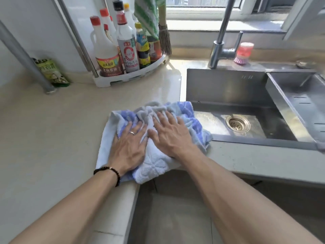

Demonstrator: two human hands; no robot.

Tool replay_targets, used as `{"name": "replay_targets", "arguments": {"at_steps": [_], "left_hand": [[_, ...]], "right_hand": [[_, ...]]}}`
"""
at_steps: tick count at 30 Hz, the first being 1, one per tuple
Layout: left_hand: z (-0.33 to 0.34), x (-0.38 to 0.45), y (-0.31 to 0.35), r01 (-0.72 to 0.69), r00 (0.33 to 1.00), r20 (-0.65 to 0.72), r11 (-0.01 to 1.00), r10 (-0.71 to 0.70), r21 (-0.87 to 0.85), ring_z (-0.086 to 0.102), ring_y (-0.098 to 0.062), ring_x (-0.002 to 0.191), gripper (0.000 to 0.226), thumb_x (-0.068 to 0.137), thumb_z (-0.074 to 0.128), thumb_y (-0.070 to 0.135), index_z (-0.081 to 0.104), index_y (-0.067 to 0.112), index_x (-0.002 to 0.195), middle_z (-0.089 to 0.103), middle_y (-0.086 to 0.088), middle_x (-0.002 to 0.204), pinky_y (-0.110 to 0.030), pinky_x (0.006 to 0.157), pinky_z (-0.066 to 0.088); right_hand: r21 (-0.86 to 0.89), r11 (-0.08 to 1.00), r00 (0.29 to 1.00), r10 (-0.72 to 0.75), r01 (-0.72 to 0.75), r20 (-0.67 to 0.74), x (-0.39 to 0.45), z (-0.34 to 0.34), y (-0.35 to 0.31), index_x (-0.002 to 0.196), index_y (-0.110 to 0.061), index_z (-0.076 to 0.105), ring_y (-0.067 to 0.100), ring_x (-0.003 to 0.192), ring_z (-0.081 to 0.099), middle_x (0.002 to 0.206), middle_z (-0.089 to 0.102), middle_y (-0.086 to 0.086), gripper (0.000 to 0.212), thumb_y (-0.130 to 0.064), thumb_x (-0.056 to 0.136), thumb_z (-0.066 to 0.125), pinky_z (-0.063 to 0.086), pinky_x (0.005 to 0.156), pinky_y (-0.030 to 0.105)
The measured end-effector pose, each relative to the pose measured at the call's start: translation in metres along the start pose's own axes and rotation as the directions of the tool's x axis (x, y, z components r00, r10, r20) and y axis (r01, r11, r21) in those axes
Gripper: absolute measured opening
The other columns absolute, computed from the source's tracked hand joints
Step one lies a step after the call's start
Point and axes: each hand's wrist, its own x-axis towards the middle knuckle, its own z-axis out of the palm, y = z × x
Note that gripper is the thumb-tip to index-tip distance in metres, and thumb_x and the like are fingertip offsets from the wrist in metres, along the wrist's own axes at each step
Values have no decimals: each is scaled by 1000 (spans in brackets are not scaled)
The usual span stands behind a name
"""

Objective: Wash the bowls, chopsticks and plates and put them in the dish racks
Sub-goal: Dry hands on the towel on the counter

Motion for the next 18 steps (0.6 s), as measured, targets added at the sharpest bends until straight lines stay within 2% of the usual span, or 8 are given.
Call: {"name": "replay_targets", "arguments": {"at_steps": [6,8,11,14,18], "left_hand": [[17,-31,67,-81,991,112,997,78,18,-15,-6,151,67,96,0,55,-1,34,160,-7,16,166,-34,120,-11],[28,-40,102,-132,980,153,991,127,26,-17,-6,150,67,97,3,59,-4,34,159,-9,15,166,-36,119,-15],[49,-38,167,-253,950,206,965,234,70,-16,-14,153,59,107,15,47,-5,32,159,-10,11,167,-49,123,-13],[66,-31,222,-350,918,223,935,329,59,-11,-18,155,57,108,16,45,0,30,160,-4,9,168,-52,122,-11],[70,-26,225,-382,901,219,924,375,-9,-4,-13,155,54,109,20,43,8,31,160,5,10,168,-46,123,-3]], "right_hand": [[69,997,1000,20,-19,-6,-78,-2,43,160,-26,-4,15,154,-11,168,-7,-5,66,-54,101,4,-1,125,42],[61,996,998,60,-60,3,-111,-3,72,160,-27,-7,13,153,-13,167,-10,-7,69,-56,98,-1,-3,125,41],[8,987,987,160,-160,7,-159,-6,130,159,-26,-8,10,153,-12,167,-10,-8,84,-64,85,-16,-3,125,39],[-60,966,968,251,-251,-21,-193,-10,181,160,-23,0,12,154,-6,168,-2,-6,101,-71,77,-31,7,126,40],[-46,942,943,331,-332,-32,-199,-12,182,161,-25,11,15,155,2,168,5,-10,93,-64,82,-19,14,122,42]]}}
